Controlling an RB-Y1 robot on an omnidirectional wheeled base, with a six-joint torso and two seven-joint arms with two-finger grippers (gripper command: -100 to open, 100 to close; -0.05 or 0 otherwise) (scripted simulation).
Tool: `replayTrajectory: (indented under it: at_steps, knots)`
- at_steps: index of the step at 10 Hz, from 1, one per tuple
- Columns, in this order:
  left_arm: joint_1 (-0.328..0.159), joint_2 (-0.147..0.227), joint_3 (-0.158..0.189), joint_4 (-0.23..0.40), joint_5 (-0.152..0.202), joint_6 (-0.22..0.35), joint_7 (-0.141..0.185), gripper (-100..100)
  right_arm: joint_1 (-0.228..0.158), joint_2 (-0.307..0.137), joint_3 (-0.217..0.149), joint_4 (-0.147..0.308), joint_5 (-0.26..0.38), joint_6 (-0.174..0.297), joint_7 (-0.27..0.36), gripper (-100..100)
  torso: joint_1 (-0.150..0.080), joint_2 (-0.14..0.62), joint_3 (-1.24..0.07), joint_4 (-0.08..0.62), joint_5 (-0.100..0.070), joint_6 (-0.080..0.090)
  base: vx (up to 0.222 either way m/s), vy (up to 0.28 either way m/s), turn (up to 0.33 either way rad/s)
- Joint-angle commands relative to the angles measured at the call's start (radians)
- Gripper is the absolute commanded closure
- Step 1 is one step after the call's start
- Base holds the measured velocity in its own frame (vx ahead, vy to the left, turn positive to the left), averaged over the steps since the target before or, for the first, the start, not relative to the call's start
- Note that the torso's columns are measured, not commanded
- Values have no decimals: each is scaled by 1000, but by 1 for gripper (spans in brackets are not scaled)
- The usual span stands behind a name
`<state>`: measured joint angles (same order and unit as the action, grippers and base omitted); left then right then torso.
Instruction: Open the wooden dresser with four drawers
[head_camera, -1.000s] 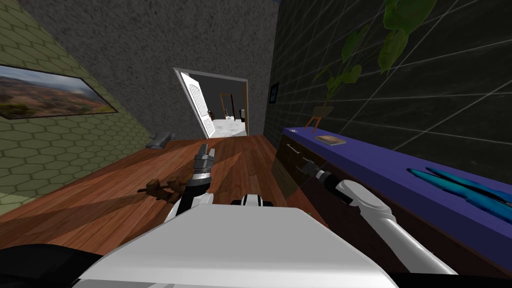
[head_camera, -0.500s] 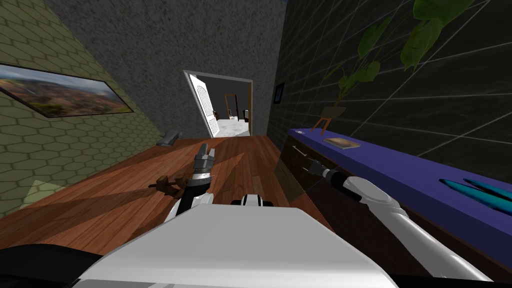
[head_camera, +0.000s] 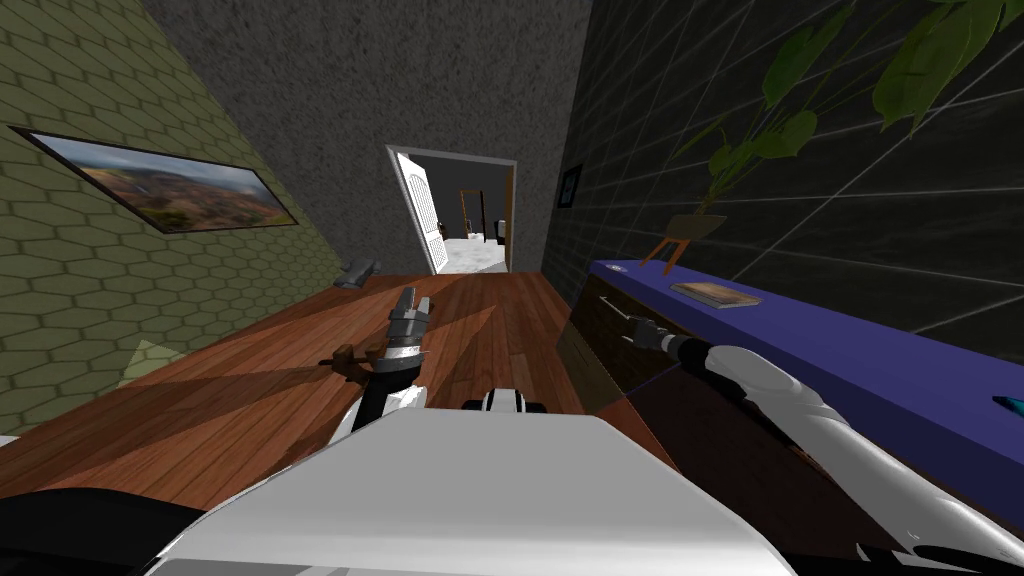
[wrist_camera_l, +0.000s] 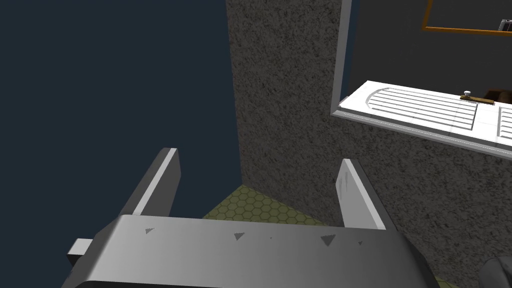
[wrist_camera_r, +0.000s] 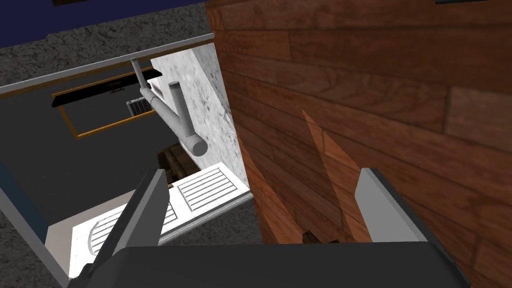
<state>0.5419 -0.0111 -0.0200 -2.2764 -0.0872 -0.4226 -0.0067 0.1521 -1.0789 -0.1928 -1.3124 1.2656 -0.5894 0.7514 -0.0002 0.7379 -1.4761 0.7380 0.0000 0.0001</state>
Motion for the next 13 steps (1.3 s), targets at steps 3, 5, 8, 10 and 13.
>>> replayTrajectory:
  at_steps: [3, 5, 8, 10, 13]
  knots:
    - [0, 0, 0, 0, 0, 0, 0, 0, -26, -44, -5, 66, 43, -19, 49, -100, 0, 1, 0, 0, 0, 0, 19, 24, 61]
    - [0, 0, 0, 0, 0, 0, 0, 0, -26, -45, -5, 67, 44, -19, 52, 100, -1, 1, 1, 0, 0, 0, 0, 0, 0]
    - [0, 0, 0, 0, 0, 0, 0, 0, -26, -53, -6, 63, 45, -22, 44, 100, 1, -1, 0, -4, -4, 2, -21, 158, 4]
    - [0, 0, 0, 0, 0, 0, 0, 0, -26, -58, -6, 60, 46, -24, 39, 100, -4, 0, 0, -2, -4, 3, -22, 199, -13]
    - [0, 0, 0, 0, 0, 0, 0, 0, -30, -59, -4, 59, 46, -22, 38, 100, -4, -1, 0, -1, -3, 1, -14, 132, -1]
